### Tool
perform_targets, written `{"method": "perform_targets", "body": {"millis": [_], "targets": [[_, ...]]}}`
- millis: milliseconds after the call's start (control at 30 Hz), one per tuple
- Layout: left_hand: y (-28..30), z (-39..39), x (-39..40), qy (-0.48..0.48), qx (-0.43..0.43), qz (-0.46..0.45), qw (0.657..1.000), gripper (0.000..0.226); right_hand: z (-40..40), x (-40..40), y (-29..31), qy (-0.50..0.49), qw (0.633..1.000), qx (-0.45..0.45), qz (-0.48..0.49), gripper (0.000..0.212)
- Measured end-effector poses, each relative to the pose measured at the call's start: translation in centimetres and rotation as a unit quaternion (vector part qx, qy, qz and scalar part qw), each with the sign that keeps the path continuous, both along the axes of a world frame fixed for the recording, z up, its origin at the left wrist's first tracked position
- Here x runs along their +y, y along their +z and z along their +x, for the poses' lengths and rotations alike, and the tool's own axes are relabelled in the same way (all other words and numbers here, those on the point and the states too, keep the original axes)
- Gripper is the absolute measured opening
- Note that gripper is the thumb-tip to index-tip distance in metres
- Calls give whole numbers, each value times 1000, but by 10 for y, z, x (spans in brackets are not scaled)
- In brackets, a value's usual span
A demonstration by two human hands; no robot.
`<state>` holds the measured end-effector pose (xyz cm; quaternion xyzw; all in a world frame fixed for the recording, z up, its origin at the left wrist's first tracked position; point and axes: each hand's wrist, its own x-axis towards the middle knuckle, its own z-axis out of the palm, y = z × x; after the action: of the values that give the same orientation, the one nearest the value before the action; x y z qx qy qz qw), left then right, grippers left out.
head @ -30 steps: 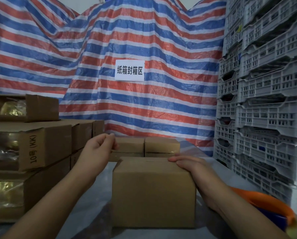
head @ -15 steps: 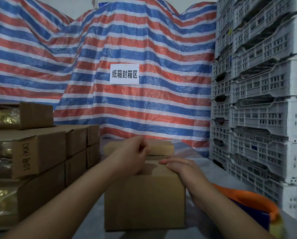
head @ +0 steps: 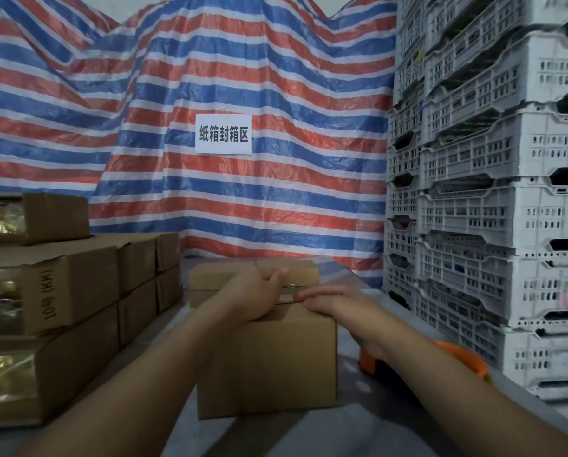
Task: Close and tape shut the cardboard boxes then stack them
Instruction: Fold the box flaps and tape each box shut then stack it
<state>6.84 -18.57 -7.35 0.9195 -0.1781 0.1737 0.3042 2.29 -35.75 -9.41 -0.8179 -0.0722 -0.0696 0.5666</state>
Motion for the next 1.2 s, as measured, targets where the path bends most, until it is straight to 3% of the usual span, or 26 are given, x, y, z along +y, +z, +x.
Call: {"method": "perform_targets", "body": {"millis": [100,133,200,267,367,467,633,700,867,933,1033,1100,1200], "targets": [[1,-3,6,-45,20,29,998,36,-5,-21,7,-64,991,-69,-92,24],[1,-4,7,-50,26,47,997,34,-8,-31,9,-112,973,-108,-169,21],[1,-4,6,-44,26,80,996,31,-17,-52,11,-191,900,-152,-361,23],[1,-4,4,-32,14,94,995,27,-27,-72,5,-231,832,-127,-489,39],[0,-5,4,-43,9,75,996,19,-37,-92,-19,-260,766,-49,-587,57],[1,-9,5,-34,0,96,995,20,-42,-98,-45,-248,750,-4,-614,57],[0,-13,2,-16,26,92,995,16,-41,-100,-65,-233,791,-35,-565,34],[0,-15,3,-23,32,80,996,16,-39,-100,-67,-238,797,-32,-554,41],[2,-15,5,-33,57,49,997,18,-29,-102,-65,-316,766,-74,-555,63],[4,-13,6,-39,66,36,996,24,-22,-104,-53,-336,782,-84,-518,68],[6,-13,9,-44,84,-3,996,24,-14,-99,-19,-364,852,-112,-360,72],[7,-14,10,-41,101,-52,993,24,-11,-86,9,-362,905,-130,-181,61],[10,-16,12,-38,124,-125,984,30,-4,-61,50,-262,955,-127,64,38]]}}
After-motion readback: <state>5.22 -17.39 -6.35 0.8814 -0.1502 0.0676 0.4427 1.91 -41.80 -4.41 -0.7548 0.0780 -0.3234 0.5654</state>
